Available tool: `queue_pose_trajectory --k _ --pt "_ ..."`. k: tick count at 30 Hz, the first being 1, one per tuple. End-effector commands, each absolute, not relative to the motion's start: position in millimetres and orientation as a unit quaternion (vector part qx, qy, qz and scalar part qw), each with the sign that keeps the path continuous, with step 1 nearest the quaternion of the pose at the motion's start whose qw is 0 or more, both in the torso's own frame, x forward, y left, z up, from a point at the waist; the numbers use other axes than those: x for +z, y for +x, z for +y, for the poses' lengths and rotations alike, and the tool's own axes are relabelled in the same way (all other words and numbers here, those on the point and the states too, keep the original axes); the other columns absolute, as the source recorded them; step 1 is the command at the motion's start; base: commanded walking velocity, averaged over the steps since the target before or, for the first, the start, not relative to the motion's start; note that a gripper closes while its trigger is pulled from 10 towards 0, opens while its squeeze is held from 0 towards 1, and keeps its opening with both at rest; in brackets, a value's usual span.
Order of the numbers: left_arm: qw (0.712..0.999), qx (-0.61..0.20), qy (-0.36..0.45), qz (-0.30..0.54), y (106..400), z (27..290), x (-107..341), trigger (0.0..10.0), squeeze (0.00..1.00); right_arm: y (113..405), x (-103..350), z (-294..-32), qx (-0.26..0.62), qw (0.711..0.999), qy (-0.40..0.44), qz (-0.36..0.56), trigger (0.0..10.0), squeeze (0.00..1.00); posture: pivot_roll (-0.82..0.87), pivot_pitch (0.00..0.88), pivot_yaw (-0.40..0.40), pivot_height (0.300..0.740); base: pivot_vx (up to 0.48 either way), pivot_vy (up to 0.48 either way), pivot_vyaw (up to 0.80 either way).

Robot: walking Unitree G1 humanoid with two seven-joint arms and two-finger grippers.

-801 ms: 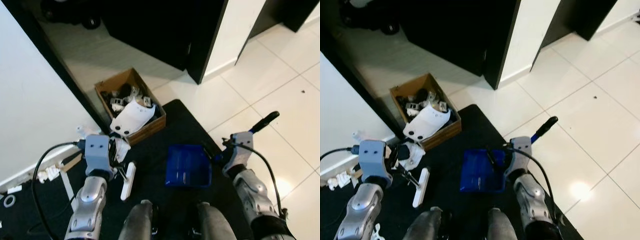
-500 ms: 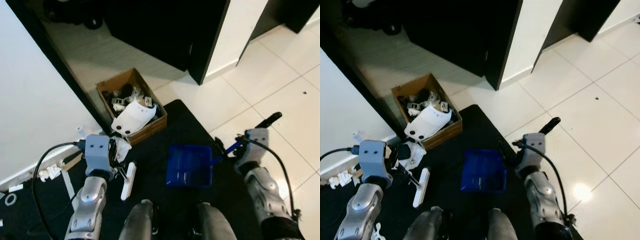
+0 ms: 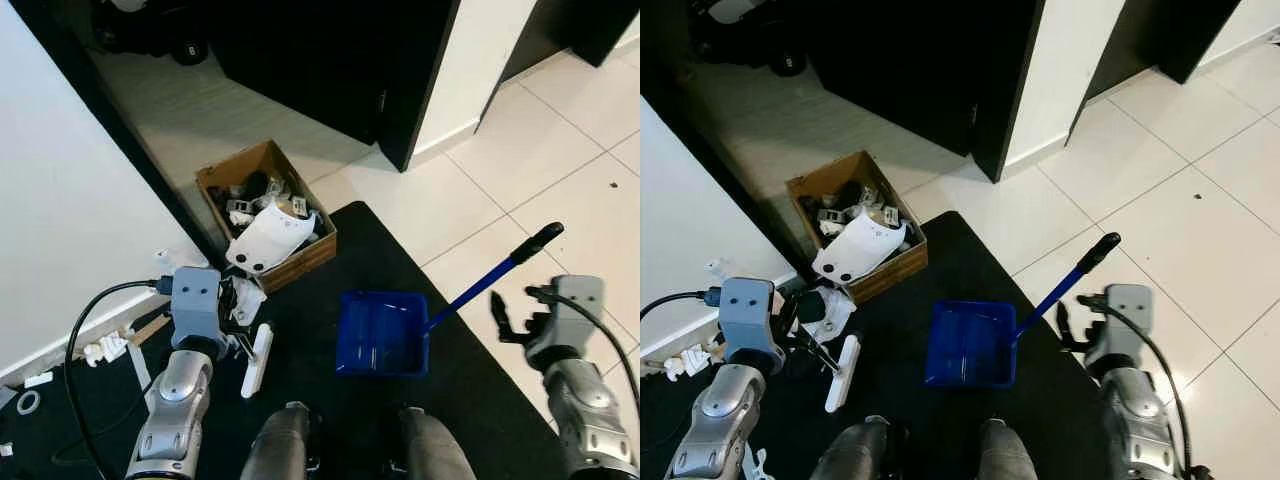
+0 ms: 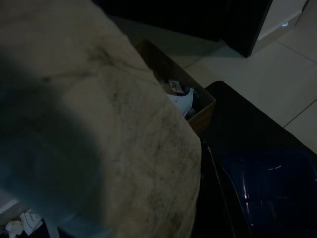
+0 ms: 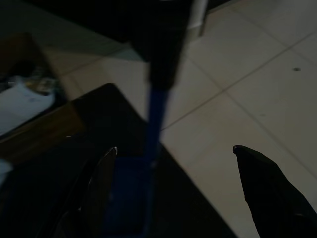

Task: Sweep floor

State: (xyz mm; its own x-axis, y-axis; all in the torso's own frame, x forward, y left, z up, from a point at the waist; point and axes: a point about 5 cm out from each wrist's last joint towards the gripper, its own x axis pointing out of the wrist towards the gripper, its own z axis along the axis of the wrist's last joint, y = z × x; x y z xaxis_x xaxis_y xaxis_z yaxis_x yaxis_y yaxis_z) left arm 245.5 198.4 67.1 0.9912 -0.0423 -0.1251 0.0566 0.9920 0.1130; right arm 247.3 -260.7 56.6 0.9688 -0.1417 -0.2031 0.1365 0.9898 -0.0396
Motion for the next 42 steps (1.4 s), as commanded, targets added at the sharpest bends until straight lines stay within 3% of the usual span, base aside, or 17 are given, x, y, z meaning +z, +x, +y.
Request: queue_pose_trajectory --k 1,2,10,16,38,39,40,42 --pt "0.995 -0.028 0.07 0.064 244.7 200.2 64.7 10.0 0.0 242.0 51.8 -266.7 -0.084 0.989 -0.01 0.12 10.0 0.33 0.03 0.176 0.035 0.74 0.0 0.0 0.0" --pt "0.995 -0.03 0.07 0.064 245.6 199.2 64.7 10.0 0.0 247.0 55.5 -269.0 -0.08 0.99 -0.007 0.114 10.0 0.0 0.03 0.177 0.037 0.74 0.0 0.0 0.0" --pt "0.995 -0.029 0.074 0.061 244.8 200.5 67.3 10.0 0.0 285.0 67.1 -259.9 0.0 0.993 -0.019 0.119 10.0 0.0 0.08 0.188 0.039 0.74 0.0 0.0 0.0" --pt "0.995 -0.013 0.079 0.062 236.9 208.7 67.9 10.0 0.0 301.8 73.8 -268.6 -0.006 0.991 -0.039 0.129 10.0 0.0 0.1 0.195 0.036 0.74 0.0 0.0 0.0" --pt "0.993 -0.005 0.087 0.073 221.1 213.7 69.0 10.0 0.0 336.6 89.6 -263.1 0.039 0.986 -0.079 0.139 10.0 0.0 0.15 0.254 0.041 0.74 0.0 0.0 0.0" --pt "0.993 -0.005 0.087 0.074 220.7 213.7 68.9 10.0 0.0 337.1 89.2 -263.1 0.039 0.986 -0.078 0.143 8.2 0.0 0.15 0.254 0.04 0.74 0.0 0.0 0.0" --pt "0.993 -0.005 0.087 0.074 220.7 213.7 68.9 10.0 0.0 337.1 89.2 -263.1 0.039 0.986 -0.078 0.143 8.2 0.0 0.15 0.254 0.04 0.74 0.0 0.0 0.0" --pt "0.993 -0.003 0.087 0.074 220.7 213.9 69.3 10.0 0.0 338.8 88.8 -262.0 0.044 0.984 -0.082 0.151 0.9 0.0 0.15 0.251 0.036 0.74 0.0 0.0 0.0"
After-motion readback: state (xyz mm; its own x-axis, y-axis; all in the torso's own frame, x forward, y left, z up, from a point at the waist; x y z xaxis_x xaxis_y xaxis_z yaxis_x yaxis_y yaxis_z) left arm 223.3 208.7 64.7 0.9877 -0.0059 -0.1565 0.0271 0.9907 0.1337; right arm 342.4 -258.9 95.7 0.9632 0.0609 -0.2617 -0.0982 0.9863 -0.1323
